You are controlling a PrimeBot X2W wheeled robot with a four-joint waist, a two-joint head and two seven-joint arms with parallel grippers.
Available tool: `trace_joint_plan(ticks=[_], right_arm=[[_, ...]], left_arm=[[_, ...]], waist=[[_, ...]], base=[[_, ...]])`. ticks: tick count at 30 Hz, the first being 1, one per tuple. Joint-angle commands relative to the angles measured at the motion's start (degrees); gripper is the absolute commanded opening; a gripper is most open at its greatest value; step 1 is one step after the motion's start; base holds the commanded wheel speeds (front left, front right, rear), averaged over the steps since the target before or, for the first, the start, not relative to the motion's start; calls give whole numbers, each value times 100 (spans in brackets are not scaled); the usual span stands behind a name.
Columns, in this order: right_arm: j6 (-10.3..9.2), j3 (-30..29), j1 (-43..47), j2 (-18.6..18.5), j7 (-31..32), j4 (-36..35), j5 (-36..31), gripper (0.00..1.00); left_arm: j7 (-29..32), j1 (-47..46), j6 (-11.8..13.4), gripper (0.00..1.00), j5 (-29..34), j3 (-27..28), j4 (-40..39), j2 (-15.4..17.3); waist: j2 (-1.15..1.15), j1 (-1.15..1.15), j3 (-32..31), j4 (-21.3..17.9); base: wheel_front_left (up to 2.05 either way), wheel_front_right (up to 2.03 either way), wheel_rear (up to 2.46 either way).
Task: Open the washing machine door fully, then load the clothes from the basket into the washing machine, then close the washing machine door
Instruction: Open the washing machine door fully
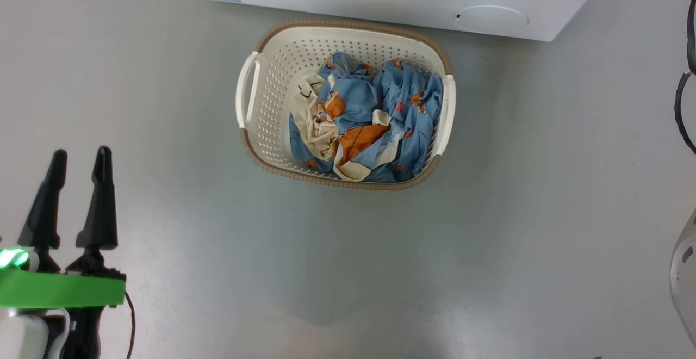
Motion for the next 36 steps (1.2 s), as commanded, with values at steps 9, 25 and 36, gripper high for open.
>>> trace_joint_plan(ticks=[9, 25, 36], right_arm=[[33, -319, -454, 252, 457, 62, -465, 0], [33, -187, 528, 407, 1502, -90, -281, 0], [33, 505, 1532, 409, 1803, -421, 714, 0]], left_arm=[[-36, -256, -29, 100, -119, 148, 52, 81], [-36, -117, -29, 100, -36, 151, 180, 43], [-36, 158, -29, 100, 101, 174, 265, 47]], waist=[[0, 0, 107, 236], [0, 0, -432, 104], [0, 0, -985, -85]], base=[[0, 0, 0], [0, 0, 0], [0, 0, 0]])
